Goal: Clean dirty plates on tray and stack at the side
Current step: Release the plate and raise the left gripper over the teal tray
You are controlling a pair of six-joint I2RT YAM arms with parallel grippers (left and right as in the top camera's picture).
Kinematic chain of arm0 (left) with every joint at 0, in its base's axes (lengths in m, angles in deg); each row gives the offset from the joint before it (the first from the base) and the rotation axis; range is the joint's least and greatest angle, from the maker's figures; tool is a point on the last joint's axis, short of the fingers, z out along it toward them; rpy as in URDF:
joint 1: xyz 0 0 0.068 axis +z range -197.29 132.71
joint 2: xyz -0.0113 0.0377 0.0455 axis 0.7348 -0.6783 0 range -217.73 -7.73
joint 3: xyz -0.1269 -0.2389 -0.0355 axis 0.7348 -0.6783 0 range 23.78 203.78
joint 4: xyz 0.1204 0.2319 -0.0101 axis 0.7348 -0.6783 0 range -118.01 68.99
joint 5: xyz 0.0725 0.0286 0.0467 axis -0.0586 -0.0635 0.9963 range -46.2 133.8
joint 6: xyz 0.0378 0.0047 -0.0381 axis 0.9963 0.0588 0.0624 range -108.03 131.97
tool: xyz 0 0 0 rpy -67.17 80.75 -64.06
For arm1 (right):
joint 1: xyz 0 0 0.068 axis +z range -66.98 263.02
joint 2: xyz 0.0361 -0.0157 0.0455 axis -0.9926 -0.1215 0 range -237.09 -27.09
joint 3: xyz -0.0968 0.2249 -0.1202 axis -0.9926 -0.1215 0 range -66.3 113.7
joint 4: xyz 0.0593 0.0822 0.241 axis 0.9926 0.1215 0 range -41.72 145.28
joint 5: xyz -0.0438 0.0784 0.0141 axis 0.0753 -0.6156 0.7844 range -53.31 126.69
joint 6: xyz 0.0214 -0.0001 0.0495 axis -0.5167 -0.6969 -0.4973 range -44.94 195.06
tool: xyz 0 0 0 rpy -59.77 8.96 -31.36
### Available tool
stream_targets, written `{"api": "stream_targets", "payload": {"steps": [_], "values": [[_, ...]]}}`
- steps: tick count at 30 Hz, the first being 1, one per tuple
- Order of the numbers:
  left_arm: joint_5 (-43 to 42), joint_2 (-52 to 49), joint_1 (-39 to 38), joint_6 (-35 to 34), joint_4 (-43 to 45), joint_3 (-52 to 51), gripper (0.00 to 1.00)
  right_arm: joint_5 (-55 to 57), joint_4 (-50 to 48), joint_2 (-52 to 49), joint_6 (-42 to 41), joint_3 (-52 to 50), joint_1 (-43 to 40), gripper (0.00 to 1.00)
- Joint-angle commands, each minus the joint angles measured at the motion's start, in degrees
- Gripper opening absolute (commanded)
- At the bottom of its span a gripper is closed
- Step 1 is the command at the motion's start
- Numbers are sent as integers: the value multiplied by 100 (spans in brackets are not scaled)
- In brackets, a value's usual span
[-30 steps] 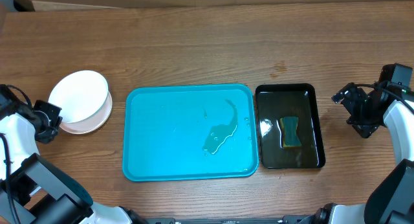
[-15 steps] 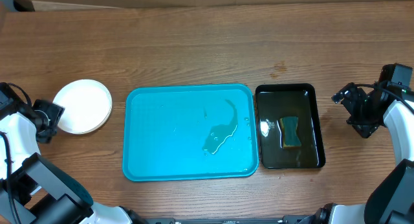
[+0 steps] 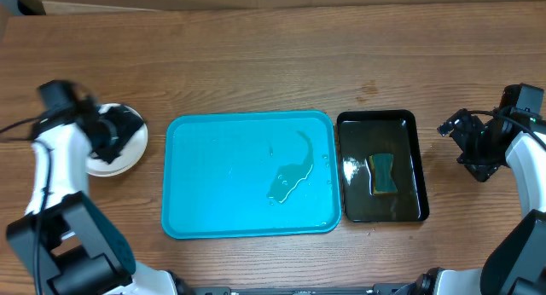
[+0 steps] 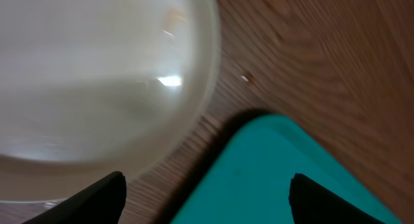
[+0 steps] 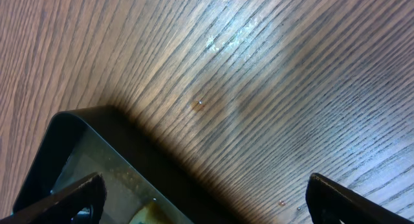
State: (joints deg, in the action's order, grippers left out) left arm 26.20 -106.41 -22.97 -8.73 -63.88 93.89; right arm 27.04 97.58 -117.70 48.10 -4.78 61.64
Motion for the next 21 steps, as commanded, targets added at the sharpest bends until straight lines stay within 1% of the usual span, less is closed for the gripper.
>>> {"api": "stream_targets", "payload": {"steps": [1, 6, 7, 10, 14, 21], "values": [[-184, 146, -645, 511, -57, 2, 83, 13, -15, 17, -2, 103, -26, 100], [-144, 146, -1585, 577, -87, 2, 91, 13, -15, 17, -4, 103, -26, 100], [-144, 146, -1759, 575, -90, 2, 100, 13, -15, 17, -2, 103, -26, 100], [-125, 146, -2157, 577, -85, 2, 100, 13, -17, 17, -2, 103, -26, 100], [-125, 146, -2498, 575, -85, 2, 100, 11, -17, 17, -2, 103, -26, 100], [-129, 146, -2664, 573, -81, 2, 100, 13, -15, 17, -2, 103, -26, 100]]}}
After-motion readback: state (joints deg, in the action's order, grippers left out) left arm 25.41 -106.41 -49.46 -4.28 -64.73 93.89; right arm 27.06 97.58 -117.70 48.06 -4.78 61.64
